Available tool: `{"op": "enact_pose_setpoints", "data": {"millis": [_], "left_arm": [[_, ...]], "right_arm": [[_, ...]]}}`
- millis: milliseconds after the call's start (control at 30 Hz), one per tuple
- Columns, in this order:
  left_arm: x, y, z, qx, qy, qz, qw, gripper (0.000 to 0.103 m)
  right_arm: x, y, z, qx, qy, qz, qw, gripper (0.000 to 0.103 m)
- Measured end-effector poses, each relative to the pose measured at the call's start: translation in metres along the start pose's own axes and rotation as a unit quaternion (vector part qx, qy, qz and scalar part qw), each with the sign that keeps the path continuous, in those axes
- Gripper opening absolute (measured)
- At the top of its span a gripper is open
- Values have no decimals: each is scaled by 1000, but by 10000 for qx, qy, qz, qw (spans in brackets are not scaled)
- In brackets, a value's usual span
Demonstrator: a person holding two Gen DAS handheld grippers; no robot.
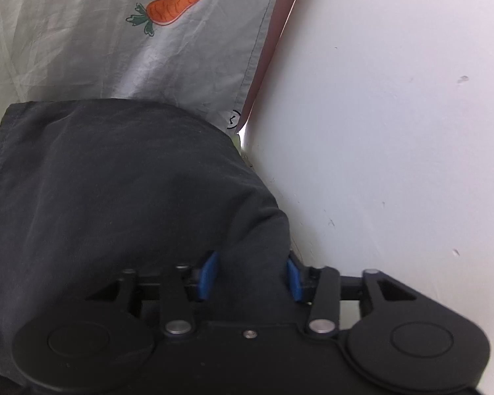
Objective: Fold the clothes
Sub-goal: 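Grasp the folded trousers with both grippers and lift them, then place the folded trousers in the mat corner and open both grippers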
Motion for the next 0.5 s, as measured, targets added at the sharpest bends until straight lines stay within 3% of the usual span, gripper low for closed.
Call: {"op": "enact_pose_setpoints", "data": {"millis": [100, 300, 367, 500], "left_arm": [[12, -1, -48, -182, -364, 282, 9988, 77], [49, -1, -141, -454, -1157, 284, 9918, 102], [64, -2, -167, -411, -1342, 227, 9898, 103], [95, -6, -214, -418, -1589, 226, 9862, 103]], "right_arm": [[13, -3, -35, 28, -105, 196, 9997, 75], [56, 13, -139, -500, -193, 896, 9945, 92], [75, 23, -175, -521, -256, 960, 9937, 99], [110, 40, -241, -500, -325, 1107, 9921, 101]]}}
Point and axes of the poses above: each gripper's, at about its wrist camera, not at the fingertips, and z roughly the way its jaws point, y to its left, x to its underside, the point moved 2 cm from there along z, roughly the way its jaws point, and after that the axes turned 7 degrees about x, right-handed, at the moved point
